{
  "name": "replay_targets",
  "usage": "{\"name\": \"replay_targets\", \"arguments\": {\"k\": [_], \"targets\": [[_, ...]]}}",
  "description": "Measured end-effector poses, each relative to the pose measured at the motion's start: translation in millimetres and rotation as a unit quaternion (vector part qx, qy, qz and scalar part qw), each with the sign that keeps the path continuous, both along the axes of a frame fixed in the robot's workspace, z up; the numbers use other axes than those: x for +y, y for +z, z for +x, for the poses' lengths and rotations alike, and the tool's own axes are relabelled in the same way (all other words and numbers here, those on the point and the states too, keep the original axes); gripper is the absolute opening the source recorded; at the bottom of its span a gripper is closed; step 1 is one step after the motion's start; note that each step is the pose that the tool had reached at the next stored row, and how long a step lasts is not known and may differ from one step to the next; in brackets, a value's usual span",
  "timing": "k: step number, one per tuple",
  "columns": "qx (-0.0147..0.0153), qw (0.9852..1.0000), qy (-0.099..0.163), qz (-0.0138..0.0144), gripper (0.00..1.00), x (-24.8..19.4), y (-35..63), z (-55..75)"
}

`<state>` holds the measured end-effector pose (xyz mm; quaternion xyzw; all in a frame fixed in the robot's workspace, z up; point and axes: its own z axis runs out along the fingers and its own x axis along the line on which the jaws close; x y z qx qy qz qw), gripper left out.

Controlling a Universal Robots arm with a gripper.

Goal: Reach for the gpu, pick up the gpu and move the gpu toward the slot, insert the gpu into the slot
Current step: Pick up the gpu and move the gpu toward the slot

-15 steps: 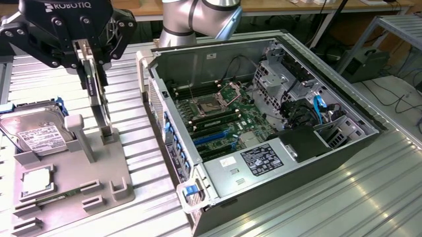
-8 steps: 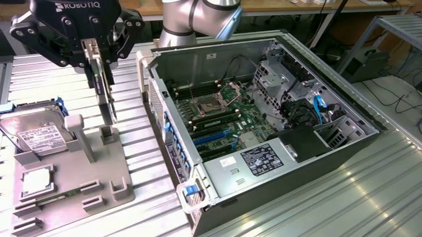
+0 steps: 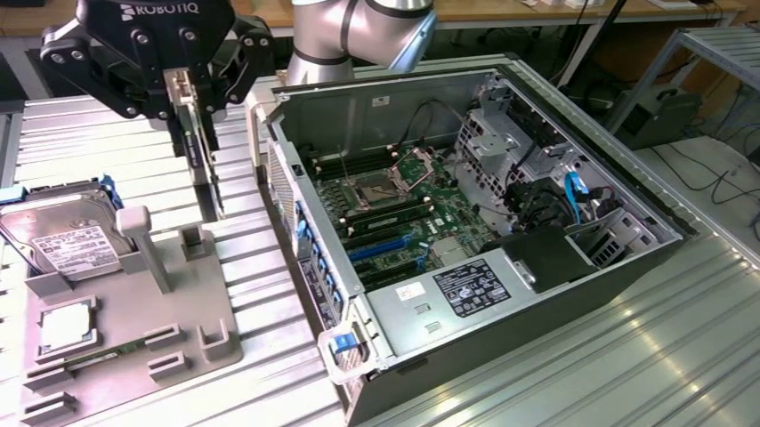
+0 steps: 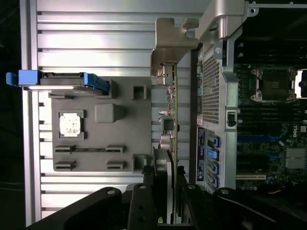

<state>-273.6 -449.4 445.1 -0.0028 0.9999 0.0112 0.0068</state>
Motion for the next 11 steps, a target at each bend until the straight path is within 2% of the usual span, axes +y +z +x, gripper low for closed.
{"name": "replay_targets", "arguments": {"k": [11], "targets": [[0.0,1.0,0.0,0.0,0.27,0.0,0.0,13.3]]}}
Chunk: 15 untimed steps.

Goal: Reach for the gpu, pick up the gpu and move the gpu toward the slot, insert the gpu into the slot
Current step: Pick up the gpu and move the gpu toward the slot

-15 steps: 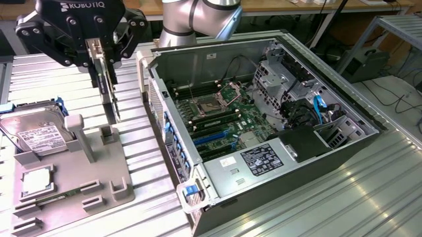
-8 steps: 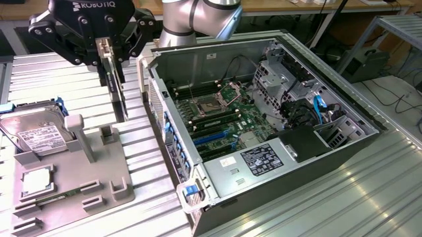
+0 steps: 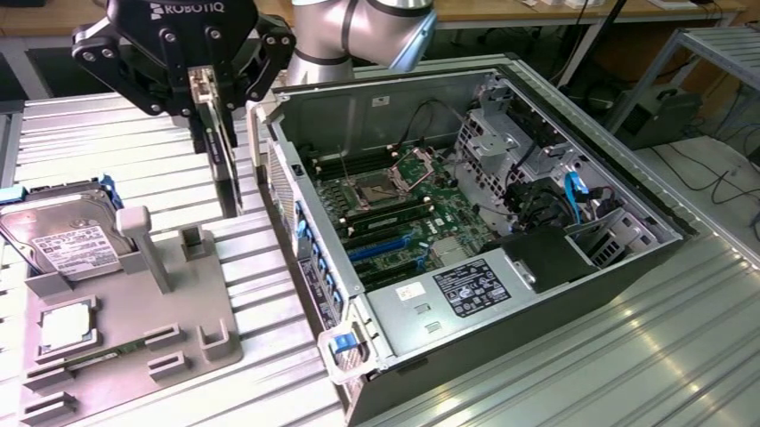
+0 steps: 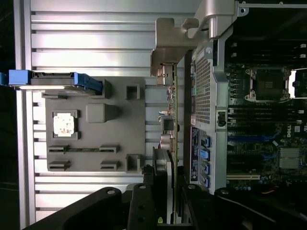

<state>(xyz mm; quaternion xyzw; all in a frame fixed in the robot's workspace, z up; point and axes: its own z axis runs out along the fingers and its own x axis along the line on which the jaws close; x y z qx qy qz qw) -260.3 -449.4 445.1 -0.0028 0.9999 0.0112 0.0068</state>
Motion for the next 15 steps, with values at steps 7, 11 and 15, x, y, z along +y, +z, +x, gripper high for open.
{"name": "replay_targets", "arguments": {"k": [7,11,15], "targets": [[0.0,1.0,0.0,0.0,0.27,0.0,0.0,7.7],[0.0,1.0,0.0,0.0,0.27,0.0,0.0,11.8],[0.0,1.0,0.0,0.0,0.27,0.0,0.0,15.9]]}}
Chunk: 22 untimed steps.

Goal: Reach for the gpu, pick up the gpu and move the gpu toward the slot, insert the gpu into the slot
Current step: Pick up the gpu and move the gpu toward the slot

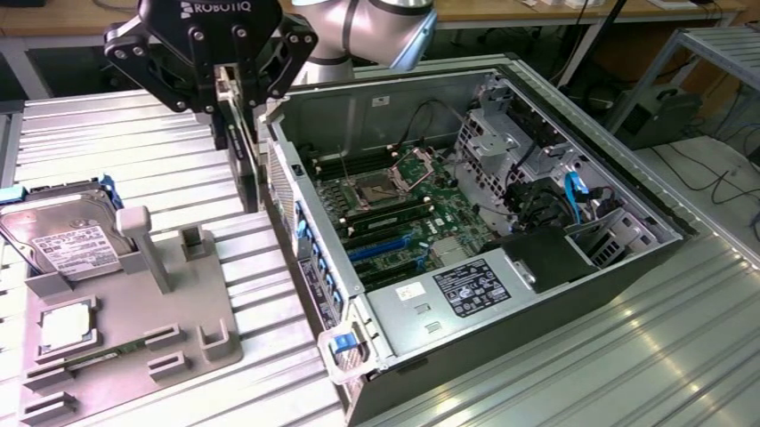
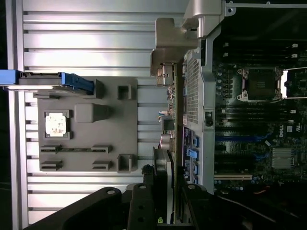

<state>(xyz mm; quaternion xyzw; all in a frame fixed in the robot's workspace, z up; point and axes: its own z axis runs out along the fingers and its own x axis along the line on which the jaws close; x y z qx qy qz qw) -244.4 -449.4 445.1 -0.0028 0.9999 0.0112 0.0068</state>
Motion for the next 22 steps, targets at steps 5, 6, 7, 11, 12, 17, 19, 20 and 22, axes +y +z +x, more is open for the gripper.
{"name": "replay_targets", "arguments": {"k": [5,6,7,11,12,17,19,20,22], "targets": [[0.0,1.0,0.0,0.0,0.27,0.0,0.0,6.1],[0.0,1.0,0.0,0.0,0.27,0.0,0.0,7.6],[-0.0001,1.0,0.0,0.0,0.27,0.0,-0.1,8.5],[0.0,1.0,0.0,0.0,0.27,0.0,0.0,12.2],[0.0,1.0,0.0,0.0,0.27,0.0,0.0,13.2],[0.0,1.0,0.0,-0.0001,0.27,0.0,0.0,18.6],[0.0,1.0,0.0,-0.0002,0.27,0.0,0.0,20.8],[0.0,1.0,0.0,-0.0002,0.27,0.0,0.0,21.8],[0.0,1.0,0.0,-0.0002,0.27,0.0,-0.1,23.6]]}}
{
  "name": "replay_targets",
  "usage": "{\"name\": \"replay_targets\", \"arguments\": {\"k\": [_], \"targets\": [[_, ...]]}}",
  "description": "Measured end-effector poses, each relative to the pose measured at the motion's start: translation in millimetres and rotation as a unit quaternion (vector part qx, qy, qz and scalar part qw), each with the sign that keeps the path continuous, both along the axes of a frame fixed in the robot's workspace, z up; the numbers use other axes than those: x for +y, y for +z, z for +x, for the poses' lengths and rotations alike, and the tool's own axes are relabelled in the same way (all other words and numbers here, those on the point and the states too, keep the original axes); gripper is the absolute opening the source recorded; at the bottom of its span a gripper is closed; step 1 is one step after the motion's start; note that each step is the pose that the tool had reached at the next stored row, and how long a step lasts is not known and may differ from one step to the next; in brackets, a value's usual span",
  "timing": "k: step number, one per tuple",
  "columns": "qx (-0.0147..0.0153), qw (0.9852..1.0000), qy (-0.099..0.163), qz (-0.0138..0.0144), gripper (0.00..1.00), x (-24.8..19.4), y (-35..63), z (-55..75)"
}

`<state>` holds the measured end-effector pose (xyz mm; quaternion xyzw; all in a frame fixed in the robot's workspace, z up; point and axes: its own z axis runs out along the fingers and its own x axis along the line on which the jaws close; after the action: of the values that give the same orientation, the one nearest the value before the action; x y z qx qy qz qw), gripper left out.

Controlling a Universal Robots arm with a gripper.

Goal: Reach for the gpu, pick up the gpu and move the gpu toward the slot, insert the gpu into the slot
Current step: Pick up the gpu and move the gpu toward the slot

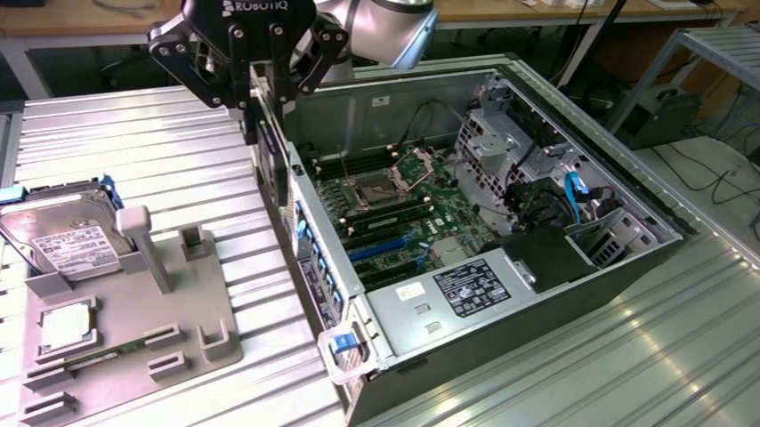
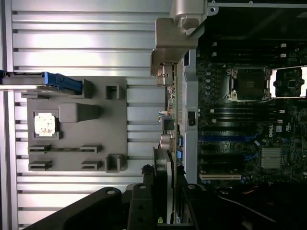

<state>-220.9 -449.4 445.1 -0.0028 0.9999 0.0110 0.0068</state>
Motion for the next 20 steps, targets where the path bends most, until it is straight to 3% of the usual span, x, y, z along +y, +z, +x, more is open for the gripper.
{"name": "replay_targets", "arguments": {"k": [20], "targets": [[0.0,1.0,0.0,-0.0005,0.27,0.0,0.0,20.7]]}}
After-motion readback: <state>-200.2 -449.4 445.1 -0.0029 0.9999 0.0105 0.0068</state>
